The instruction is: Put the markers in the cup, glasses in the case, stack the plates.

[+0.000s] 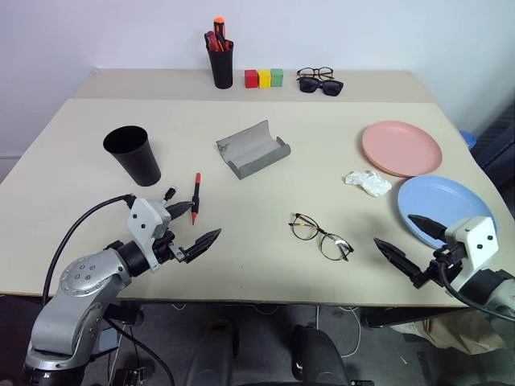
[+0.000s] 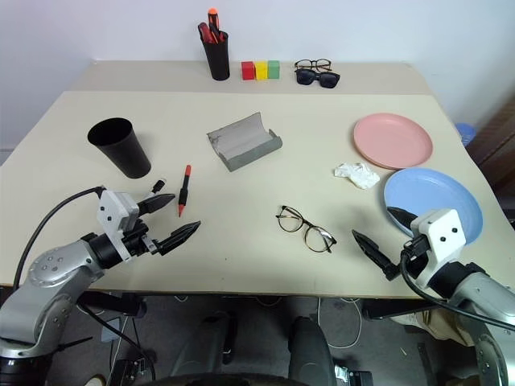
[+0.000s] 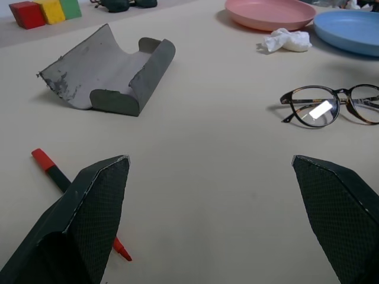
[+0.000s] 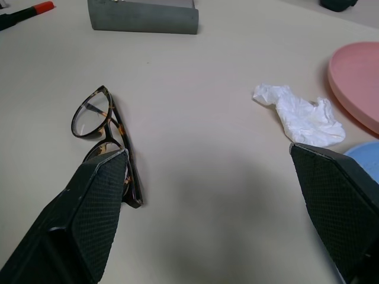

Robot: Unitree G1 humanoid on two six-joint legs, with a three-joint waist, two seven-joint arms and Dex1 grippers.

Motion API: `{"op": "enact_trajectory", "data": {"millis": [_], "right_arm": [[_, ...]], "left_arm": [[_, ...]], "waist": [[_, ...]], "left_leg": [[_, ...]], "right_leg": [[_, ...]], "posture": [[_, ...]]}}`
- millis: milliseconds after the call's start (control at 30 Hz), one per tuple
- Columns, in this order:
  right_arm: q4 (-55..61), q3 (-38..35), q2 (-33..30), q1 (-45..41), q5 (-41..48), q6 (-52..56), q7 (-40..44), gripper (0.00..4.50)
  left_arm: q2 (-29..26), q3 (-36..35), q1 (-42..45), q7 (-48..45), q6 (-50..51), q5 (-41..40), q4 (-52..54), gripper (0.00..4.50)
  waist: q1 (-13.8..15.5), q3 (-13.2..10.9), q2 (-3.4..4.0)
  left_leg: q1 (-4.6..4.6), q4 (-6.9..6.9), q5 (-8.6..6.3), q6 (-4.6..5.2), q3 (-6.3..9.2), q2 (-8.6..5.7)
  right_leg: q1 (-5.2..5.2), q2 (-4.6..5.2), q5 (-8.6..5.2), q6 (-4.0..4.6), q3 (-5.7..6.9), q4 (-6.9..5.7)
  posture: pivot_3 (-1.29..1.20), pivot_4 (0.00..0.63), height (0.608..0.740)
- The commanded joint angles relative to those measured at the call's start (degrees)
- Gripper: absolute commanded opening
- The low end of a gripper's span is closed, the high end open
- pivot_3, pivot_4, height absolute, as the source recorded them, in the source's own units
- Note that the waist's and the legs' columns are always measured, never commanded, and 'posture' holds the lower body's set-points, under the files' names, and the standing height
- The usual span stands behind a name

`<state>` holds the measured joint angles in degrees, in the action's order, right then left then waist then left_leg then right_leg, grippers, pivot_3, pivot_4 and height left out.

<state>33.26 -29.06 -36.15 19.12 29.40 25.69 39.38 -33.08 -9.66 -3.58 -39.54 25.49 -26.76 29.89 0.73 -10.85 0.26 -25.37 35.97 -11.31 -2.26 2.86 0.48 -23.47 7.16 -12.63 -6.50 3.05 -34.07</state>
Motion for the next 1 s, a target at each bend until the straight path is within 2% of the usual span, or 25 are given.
{"op": "enact_trajectory", "data": {"millis": [33, 333, 1000], "right_arm": [[-0.6, -0.1, -0.4, -0.1, -0.4, -1.9, 0.8, 4.46], [-3.6, 1.6, -0.7, -1.8, -1.4, -4.4, 2.2, 4.46], [-4.0, 6.3, -3.2, -8.5, -0.9, -1.8, 2.9, 4.46]], "left_arm": [[0.1, 0.2, 0.0, 0.5, -1.0, -0.2, 2.3, 4.50], [0.8, 1.1, 1.4, 2.2, -0.6, -0.4, 2.1, 4.50], [2.8, 3.1, 3.3, 9.6, 1.1, 2.1, 3.2, 4.50]], "waist": [[0.0, 0.0, 0.00], [0.0, 0.0, 0.00], [0.1, 0.0, -0.02]], "left_leg": [[0.00, 0.00, 0.00, 0.00, 0.00, 0.00], [0.00, 0.00, 0.00, 0.00, -0.02, 0.00], [0.01, 0.03, 0.05, 0.08, -0.04, 0.02]], "right_leg": [[0.00, 0.00, 0.00, 0.00, 0.00, 0.00], [0.00, 0.00, 0.00, 0.00, 0.00, 0.00], [0.00, -0.03, 0.04, 0.06, 0.00, -0.06]], "posture": [[0.00, 0.150, 0.740], [0.00, 0.150, 0.740], [0.00, 0.150, 0.740]]}}
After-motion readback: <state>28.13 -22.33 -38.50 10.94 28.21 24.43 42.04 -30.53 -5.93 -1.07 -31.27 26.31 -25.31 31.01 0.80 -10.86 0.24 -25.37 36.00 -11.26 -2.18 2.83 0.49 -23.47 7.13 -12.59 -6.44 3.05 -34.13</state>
